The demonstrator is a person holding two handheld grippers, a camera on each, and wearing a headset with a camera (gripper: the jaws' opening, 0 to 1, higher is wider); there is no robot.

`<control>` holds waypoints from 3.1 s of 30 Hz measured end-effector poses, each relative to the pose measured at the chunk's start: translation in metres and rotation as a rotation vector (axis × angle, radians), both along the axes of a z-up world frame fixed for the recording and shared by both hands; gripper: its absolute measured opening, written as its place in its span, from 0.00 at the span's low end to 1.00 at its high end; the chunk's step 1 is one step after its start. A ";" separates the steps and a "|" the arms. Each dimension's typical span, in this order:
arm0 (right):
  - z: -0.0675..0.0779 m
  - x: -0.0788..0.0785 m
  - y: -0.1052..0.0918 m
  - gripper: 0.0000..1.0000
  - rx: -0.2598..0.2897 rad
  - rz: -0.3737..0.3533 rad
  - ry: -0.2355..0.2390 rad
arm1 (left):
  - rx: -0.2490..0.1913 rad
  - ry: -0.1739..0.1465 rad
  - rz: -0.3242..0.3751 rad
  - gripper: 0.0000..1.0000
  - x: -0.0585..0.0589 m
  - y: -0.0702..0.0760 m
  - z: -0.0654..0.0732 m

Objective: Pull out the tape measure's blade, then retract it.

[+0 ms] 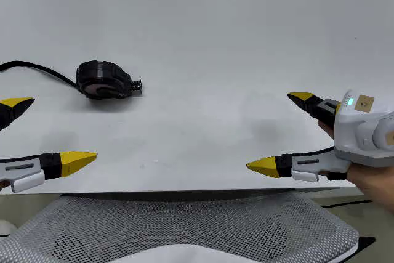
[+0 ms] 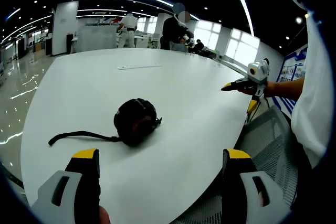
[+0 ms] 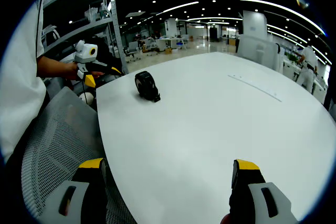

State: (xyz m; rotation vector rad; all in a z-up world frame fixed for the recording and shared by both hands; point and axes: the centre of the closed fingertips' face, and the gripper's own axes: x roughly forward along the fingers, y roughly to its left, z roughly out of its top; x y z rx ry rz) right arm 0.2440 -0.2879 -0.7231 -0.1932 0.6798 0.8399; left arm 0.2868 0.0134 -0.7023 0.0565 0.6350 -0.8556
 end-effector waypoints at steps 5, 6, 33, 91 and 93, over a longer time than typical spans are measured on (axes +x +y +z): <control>0.000 0.001 0.001 0.99 -0.001 0.003 -0.002 | 0.005 0.003 -0.008 0.95 -0.001 -0.001 -0.002; 0.000 0.001 0.000 0.99 0.001 0.003 0.000 | 0.004 0.004 -0.007 0.95 -0.001 -0.001 -0.002; 0.002 -0.002 0.003 0.99 -0.006 0.004 -0.003 | 0.001 0.008 -0.006 0.94 -0.002 -0.004 -0.002; -0.020 0.048 0.062 0.99 0.008 0.201 0.018 | 0.037 -0.016 -0.137 0.90 0.047 -0.010 -0.006; -0.020 0.050 0.065 0.99 0.008 0.210 0.019 | 0.043 -0.015 -0.146 0.90 0.049 -0.010 -0.008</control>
